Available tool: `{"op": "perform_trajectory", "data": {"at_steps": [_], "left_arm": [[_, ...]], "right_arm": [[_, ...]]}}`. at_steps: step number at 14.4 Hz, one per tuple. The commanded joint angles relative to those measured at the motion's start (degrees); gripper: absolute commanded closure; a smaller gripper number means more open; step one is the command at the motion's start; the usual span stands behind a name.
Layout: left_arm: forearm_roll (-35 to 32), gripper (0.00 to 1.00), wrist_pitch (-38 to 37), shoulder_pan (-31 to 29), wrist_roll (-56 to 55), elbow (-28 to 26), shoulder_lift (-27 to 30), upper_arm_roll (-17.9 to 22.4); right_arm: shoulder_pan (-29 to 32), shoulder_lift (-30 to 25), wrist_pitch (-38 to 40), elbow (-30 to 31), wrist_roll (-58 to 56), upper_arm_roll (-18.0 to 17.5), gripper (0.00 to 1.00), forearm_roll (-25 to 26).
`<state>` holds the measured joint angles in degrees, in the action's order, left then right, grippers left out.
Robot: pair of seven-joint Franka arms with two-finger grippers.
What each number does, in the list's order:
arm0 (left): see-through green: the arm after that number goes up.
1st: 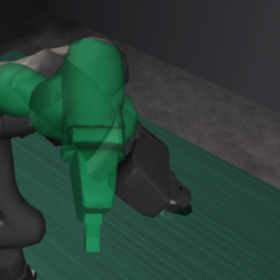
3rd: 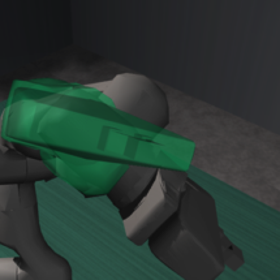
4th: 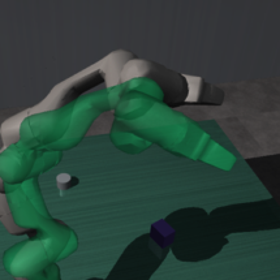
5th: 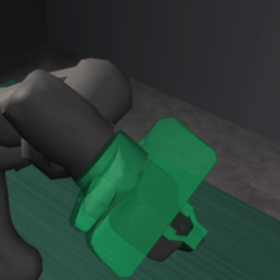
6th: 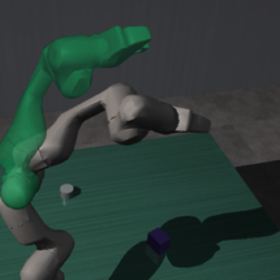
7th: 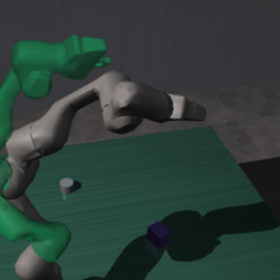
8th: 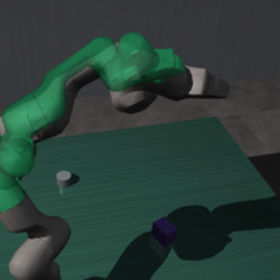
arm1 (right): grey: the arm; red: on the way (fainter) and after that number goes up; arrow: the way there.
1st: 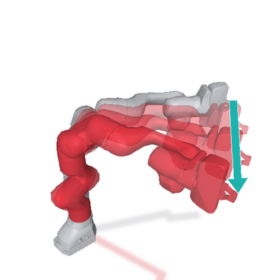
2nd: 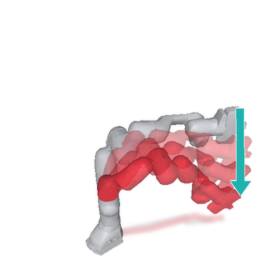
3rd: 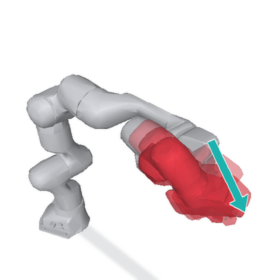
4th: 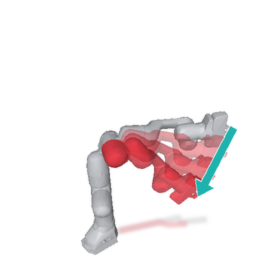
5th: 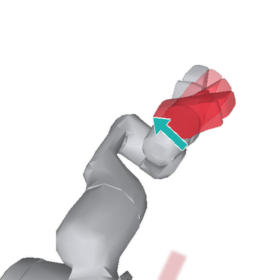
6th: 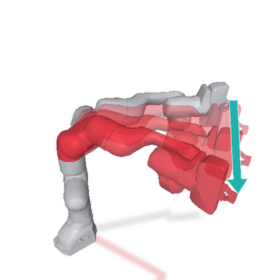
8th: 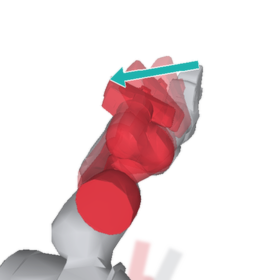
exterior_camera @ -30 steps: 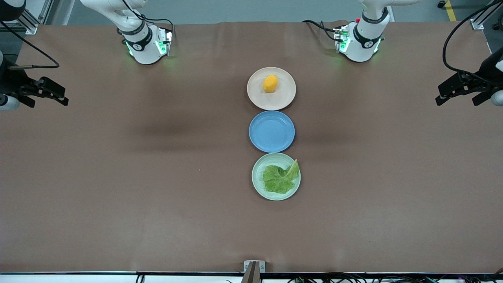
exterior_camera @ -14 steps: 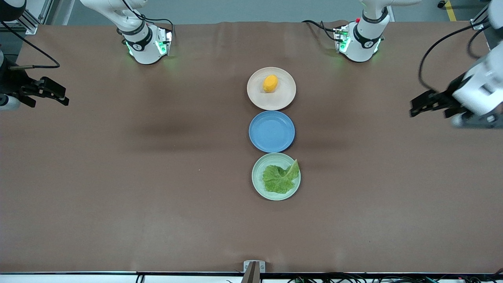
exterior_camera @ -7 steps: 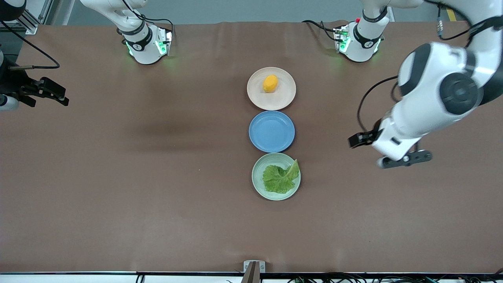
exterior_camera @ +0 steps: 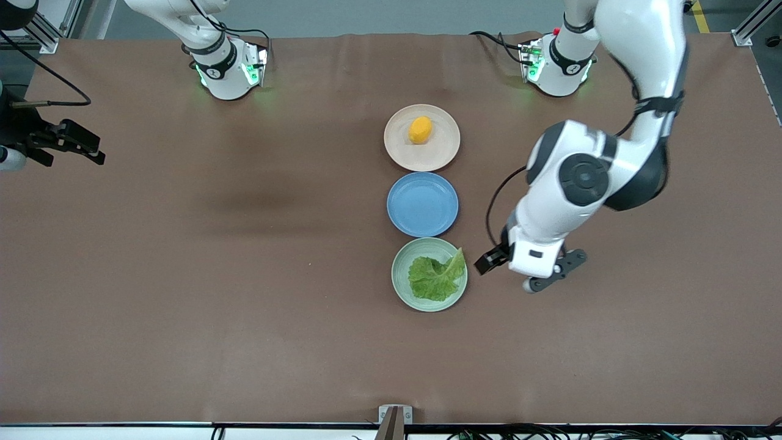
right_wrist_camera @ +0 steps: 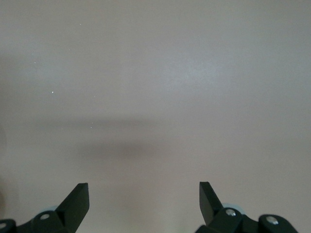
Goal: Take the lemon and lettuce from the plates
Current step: 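Reach the left gripper down to the lettuce leaf on the green plate, then close the left gripper on the lettuce while the right gripper reaches the lemon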
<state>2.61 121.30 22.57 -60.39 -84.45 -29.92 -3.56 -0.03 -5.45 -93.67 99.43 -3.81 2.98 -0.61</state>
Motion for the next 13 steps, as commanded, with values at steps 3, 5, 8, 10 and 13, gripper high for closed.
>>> {"op": "perform_trajectory", "data": {"at_steps": [3,5,8,10,13], "left_arm": [[4.42,0.0,7.89,4.5,-21.67,2.01,-6.55,0.49],[4.33,0.0,11.39,6.16,-23.28,2.01,-8.57,0.57],[3.89,0.0,16.93,7.58,-23.1,2.01,-11.73,0.84],[2.58,0.0,19.84,8.46,-23.1,2.01,-13.4,0.93],[2.49,0.01,20.29,8.63,-23.19,2.01,-15.43,0.84]], "right_arm": [[-1.02,8.16,-0.03,-2.57,-0.32,0.01,0.0,0.0],[-3.56,8.26,0.06,-1.7,2.11,-0.16,0.0,-0.7],[-9.35,7.83,-0.2,0.4,18.97,-0.16,0.0,-4.57],[-14.8,7.65,-0.47,1.2,26.7,-0.16,0.0,-4.66],[-23.33,7.13,-3.7,4.26,40.59,-0.25,0.0,-7.11]]}}
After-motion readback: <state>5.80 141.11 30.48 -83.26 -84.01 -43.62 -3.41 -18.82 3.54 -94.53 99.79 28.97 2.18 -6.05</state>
